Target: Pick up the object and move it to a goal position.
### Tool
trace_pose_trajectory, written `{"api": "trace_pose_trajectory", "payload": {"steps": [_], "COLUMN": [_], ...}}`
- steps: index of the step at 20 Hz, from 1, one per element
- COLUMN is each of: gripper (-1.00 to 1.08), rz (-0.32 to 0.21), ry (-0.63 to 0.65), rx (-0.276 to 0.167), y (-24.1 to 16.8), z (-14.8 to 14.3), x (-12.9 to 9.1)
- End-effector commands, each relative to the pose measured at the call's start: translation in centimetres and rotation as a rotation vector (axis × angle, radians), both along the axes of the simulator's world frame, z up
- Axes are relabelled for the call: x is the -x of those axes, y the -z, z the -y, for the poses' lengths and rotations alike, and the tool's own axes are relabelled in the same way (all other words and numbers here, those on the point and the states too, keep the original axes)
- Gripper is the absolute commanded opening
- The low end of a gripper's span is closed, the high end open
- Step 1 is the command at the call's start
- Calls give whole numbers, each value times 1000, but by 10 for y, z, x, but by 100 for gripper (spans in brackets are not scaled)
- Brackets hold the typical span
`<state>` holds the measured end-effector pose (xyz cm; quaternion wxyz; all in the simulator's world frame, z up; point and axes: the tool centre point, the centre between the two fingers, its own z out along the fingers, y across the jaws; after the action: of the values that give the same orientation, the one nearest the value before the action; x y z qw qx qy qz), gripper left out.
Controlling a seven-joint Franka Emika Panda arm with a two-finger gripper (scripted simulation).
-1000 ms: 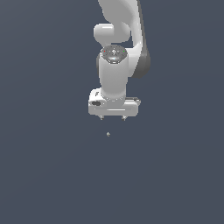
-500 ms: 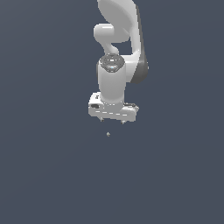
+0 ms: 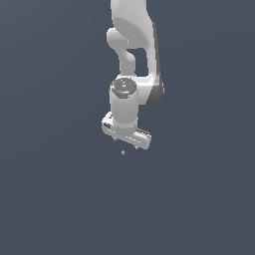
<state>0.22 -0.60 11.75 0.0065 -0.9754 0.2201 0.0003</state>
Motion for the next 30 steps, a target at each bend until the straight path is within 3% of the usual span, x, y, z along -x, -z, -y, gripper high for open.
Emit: {"api": "trace_pose_trajectory", "payload": {"steps": [1,14,30], "gripper": [100,100,100], "rz": [-2,-5,-5], "ry": [79,339,365], "rx": [0,10,12], "y": [13,54,85], "z": [3,14,16], "x": [1,7,9]}}
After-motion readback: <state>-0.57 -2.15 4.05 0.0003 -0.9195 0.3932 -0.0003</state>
